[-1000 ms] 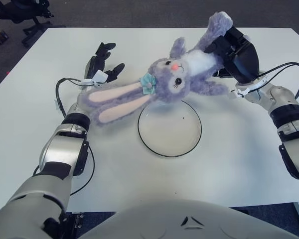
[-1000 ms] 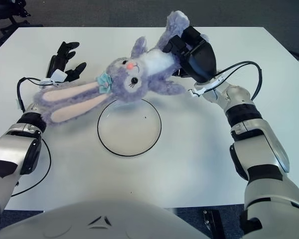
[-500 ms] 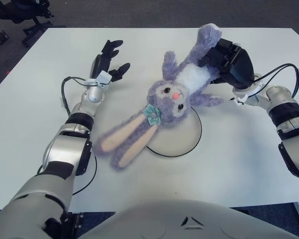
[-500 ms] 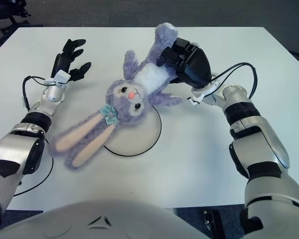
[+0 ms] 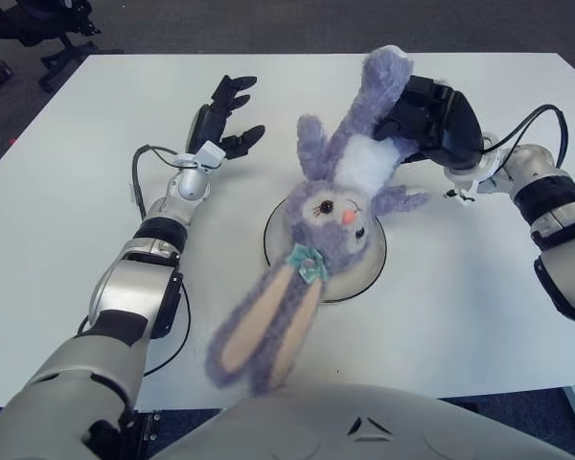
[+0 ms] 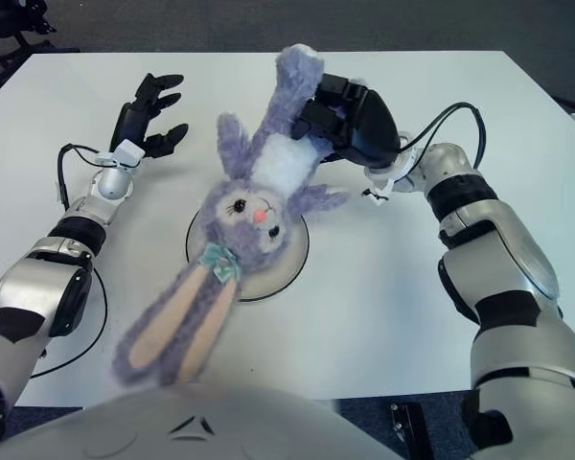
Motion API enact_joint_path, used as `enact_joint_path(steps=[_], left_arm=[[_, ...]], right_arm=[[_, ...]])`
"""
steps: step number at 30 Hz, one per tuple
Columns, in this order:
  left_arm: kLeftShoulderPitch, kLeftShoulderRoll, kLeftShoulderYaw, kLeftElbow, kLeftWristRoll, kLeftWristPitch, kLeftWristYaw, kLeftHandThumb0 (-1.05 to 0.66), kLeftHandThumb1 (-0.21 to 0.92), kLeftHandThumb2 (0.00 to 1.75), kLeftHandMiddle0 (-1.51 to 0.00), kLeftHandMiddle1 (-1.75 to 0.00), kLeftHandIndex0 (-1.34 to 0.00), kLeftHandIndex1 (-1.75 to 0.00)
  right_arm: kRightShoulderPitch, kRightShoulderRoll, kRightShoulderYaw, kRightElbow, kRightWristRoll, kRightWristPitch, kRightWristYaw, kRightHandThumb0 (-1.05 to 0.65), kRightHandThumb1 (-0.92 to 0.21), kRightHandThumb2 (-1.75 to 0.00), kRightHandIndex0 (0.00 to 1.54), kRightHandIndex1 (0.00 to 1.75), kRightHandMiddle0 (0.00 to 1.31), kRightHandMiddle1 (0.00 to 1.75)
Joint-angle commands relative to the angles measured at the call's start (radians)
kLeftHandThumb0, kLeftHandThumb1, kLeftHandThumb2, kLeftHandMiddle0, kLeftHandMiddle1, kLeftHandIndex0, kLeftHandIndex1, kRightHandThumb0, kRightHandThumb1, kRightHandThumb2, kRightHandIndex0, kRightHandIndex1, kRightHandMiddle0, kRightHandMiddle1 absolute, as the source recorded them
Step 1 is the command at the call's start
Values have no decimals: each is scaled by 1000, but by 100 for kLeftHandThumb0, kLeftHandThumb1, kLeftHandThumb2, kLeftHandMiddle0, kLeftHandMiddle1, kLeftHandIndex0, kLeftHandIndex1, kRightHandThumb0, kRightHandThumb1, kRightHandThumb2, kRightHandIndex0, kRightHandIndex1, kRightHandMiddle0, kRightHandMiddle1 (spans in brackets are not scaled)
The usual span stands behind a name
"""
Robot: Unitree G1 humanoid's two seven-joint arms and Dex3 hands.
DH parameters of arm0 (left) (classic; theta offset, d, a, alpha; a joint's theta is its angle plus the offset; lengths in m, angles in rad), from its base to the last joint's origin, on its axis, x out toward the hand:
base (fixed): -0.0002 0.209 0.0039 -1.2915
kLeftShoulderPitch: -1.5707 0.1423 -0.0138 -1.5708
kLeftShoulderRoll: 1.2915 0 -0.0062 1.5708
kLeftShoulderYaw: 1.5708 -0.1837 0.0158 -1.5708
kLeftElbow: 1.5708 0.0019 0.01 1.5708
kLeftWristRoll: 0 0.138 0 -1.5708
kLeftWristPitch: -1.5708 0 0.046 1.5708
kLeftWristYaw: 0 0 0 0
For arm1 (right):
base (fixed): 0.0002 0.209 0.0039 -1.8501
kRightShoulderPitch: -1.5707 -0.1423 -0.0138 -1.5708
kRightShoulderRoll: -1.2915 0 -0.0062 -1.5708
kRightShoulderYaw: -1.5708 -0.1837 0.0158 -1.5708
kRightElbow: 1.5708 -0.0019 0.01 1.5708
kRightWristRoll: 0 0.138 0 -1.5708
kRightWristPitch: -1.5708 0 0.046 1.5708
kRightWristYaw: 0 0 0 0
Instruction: Put the doll into the plate.
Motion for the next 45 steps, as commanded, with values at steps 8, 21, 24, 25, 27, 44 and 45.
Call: enact_joint_path(steps=[8,21,24,25,27,44,45], left_arm=[[-13,16,-15,-5,15,-1,-19,-41,92,46,-70,-22,-27,-83],[-8,10,-12,-8,4,14,-41,-40,92,45,-70,-23,-27,-83],[-8,9,-11,-8,2,16,-44,-40,92,45,-70,-23,-28,-83],[-8,9,-11,-8,2,16,-45,-40,92,45,-70,-24,-28,-82],[-7,9,-10,-9,2,17,-47,-40,92,44,-70,-24,-28,-82],[-1,1,-12,-12,4,24,-47,-40,92,42,-70,-25,-29,-83],[-1,1,-13,-11,5,24,-47,-40,92,42,-69,-25,-29,-83]], right_arm=[[-10,4,-26,54,116,-140,131,4,-91,-23,80,175,58,175],[6,-7,-68,21,155,-164,226,2,-92,-18,82,175,63,175],[6,-7,-72,19,154,-168,232,3,-92,-18,83,175,63,175],[7,-7,-73,19,155,-168,234,3,-92,-18,83,175,63,175],[7,-7,-74,18,154,-170,236,3,-92,-18,83,175,63,175],[14,-10,-84,2,152,-176,270,-2,-92,-13,85,175,67,175],[14,-11,-85,-1,150,-174,270,-3,-92,-13,86,175,68,175]])
